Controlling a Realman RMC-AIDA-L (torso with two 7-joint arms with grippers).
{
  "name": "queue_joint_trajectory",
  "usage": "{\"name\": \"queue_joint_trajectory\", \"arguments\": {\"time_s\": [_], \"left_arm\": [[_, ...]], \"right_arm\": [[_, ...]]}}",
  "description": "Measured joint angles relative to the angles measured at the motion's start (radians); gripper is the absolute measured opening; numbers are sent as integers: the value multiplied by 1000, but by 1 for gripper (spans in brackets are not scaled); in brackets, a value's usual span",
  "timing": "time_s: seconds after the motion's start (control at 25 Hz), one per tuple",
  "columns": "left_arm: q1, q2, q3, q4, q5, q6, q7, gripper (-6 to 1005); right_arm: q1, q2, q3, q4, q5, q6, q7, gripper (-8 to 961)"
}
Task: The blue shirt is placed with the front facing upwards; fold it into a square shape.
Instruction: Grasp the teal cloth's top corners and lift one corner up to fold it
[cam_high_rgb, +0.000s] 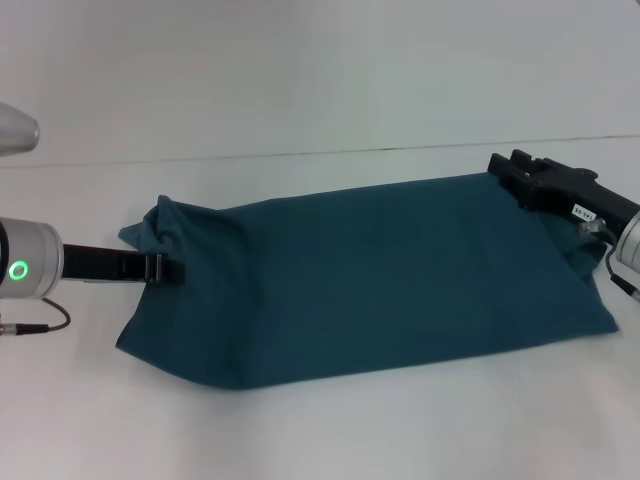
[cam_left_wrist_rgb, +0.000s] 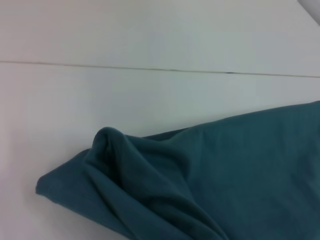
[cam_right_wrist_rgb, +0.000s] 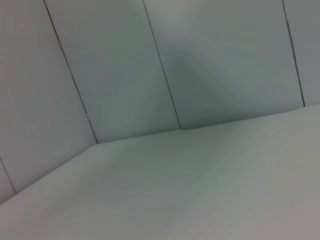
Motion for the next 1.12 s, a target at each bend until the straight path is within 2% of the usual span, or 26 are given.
{"name": "queue_joint_trajectory", "arguments": {"time_s": [0.08,0.32,0.72,1.12], "left_arm": [[-1,0,0,1,0,0,0,34],[4,0,0,15,0,4,-2,33],[6,0,0,18,0,11,-4,34],[9,0,-6,50,-9,43,-6,34]], "right_arm": [[0,0,0,1,1,-1,-2,366],[0,0,3,2,2,-4,-2,161],[2,0,4,3,3,-2,-2,-1],[0,0,4,23,4,1,-29,4]]}}
